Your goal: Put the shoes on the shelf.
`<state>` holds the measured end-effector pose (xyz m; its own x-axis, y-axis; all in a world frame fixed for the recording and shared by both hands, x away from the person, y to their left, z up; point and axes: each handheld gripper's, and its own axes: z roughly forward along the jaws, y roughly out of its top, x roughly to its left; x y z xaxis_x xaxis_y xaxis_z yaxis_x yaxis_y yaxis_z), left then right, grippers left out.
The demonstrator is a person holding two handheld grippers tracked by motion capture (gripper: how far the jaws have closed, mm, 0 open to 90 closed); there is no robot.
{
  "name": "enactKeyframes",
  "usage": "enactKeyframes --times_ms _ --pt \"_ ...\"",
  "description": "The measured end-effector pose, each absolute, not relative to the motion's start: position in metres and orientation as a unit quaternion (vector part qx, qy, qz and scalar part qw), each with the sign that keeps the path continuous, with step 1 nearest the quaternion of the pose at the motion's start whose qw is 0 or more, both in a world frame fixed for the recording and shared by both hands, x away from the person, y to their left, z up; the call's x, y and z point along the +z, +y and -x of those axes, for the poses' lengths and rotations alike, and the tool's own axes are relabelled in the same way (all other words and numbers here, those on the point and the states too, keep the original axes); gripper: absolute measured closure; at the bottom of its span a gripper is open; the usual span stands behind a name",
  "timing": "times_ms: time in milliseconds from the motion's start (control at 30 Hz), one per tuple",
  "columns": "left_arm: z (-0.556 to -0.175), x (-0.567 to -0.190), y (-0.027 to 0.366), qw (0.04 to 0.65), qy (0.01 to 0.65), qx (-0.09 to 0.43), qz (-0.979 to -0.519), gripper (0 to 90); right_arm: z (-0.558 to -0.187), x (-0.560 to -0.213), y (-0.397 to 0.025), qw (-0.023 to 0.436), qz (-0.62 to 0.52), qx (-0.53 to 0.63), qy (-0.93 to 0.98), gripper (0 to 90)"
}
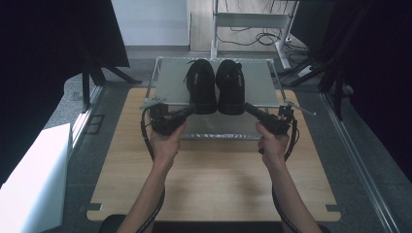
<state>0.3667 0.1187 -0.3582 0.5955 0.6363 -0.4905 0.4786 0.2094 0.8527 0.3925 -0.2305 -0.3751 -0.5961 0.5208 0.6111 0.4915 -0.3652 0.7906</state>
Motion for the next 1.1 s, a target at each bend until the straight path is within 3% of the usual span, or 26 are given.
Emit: enactKeyframes --times_ms 167,567,1100 --pt "-0.359 -0.373 0.111 0.640 0.438 0.049 -0.629 89.7 -0.379 -0.383 -0.219 -0.011 -0.431 0.697 0.573 90.0" --pt "-0.370 -0.377 0.108 0.631 0.445 0.055 -0.633 89.7 -0.385 -0.391 -0.210 0.000 -0.433 0.693 0.576 90.0" --pt "-0.401 -0.378 0.104 0.620 0.470 0.049 -0.627 89.7 -0.418 -0.398 -0.208 -0.011 -0.462 0.692 0.555 90.0"
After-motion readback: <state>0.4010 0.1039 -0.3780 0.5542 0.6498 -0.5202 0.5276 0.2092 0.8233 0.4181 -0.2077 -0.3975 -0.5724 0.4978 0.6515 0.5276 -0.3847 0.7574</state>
